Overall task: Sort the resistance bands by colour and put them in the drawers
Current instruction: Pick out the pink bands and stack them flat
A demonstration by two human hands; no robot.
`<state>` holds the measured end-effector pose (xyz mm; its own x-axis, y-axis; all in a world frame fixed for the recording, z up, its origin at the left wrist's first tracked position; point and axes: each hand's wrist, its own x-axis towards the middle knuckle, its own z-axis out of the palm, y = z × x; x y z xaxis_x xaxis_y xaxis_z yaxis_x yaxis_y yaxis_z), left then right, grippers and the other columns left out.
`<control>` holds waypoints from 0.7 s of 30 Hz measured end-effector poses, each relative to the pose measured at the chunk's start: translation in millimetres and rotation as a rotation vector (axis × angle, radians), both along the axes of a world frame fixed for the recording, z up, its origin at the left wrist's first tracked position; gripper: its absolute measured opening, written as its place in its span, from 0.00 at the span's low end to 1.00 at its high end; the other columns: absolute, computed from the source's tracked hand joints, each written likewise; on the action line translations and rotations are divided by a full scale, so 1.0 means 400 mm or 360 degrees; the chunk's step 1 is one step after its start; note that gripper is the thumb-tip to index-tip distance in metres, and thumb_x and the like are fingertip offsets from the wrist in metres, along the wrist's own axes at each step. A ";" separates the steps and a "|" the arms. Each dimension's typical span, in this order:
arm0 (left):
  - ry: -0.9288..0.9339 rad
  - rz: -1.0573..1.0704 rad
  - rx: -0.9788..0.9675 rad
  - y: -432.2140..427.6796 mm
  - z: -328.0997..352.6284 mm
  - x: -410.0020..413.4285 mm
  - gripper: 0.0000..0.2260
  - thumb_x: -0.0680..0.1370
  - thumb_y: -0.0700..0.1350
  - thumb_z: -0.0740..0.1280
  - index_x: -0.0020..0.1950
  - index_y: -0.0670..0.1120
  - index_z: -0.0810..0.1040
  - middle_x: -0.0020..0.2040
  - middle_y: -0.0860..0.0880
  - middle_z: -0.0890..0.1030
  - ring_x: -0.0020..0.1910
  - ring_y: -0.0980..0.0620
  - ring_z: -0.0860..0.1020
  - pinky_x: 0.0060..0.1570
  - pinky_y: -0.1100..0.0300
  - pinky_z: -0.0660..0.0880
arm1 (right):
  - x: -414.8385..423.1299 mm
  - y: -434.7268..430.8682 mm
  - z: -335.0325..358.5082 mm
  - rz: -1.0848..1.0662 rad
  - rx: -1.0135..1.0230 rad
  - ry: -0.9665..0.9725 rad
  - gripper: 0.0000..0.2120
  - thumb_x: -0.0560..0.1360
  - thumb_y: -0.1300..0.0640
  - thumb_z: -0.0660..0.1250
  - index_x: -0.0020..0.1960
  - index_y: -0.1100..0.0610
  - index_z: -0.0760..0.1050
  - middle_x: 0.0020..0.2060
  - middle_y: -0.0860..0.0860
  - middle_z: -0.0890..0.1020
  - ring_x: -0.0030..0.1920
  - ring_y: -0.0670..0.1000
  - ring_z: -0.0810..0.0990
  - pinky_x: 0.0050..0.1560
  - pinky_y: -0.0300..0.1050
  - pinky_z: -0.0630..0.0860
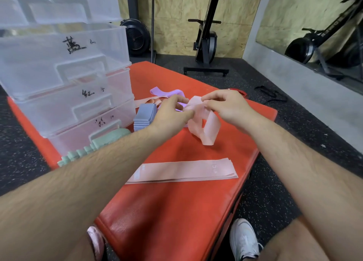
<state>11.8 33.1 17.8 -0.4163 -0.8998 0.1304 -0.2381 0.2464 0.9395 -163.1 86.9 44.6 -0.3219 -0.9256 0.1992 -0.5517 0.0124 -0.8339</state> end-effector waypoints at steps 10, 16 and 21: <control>0.0096 0.0207 0.0114 -0.042 0.014 0.056 0.14 0.62 0.44 0.71 0.46 0.54 0.76 0.51 0.49 0.81 0.50 0.45 0.82 0.52 0.44 0.80 | 0.031 -0.027 -0.031 0.0007 0.0041 0.0430 0.16 0.77 0.58 0.65 0.61 0.43 0.76 0.62 0.48 0.70 0.60 0.48 0.75 0.61 0.41 0.71; -0.0026 0.0156 -0.0112 -0.061 0.017 0.075 0.09 0.72 0.35 0.66 0.48 0.47 0.77 0.48 0.46 0.84 0.43 0.48 0.81 0.51 0.47 0.80 | 0.085 -0.034 -0.025 0.0303 0.0085 0.0313 0.19 0.71 0.51 0.75 0.60 0.45 0.75 0.60 0.46 0.77 0.59 0.45 0.77 0.56 0.37 0.74; -0.0057 -0.0053 -0.0301 -0.061 0.028 0.104 0.10 0.73 0.34 0.63 0.50 0.44 0.80 0.48 0.49 0.85 0.48 0.48 0.83 0.49 0.51 0.80 | 0.111 -0.051 -0.047 0.0427 0.0199 0.0283 0.23 0.74 0.54 0.74 0.67 0.48 0.73 0.60 0.44 0.80 0.62 0.43 0.77 0.52 0.36 0.75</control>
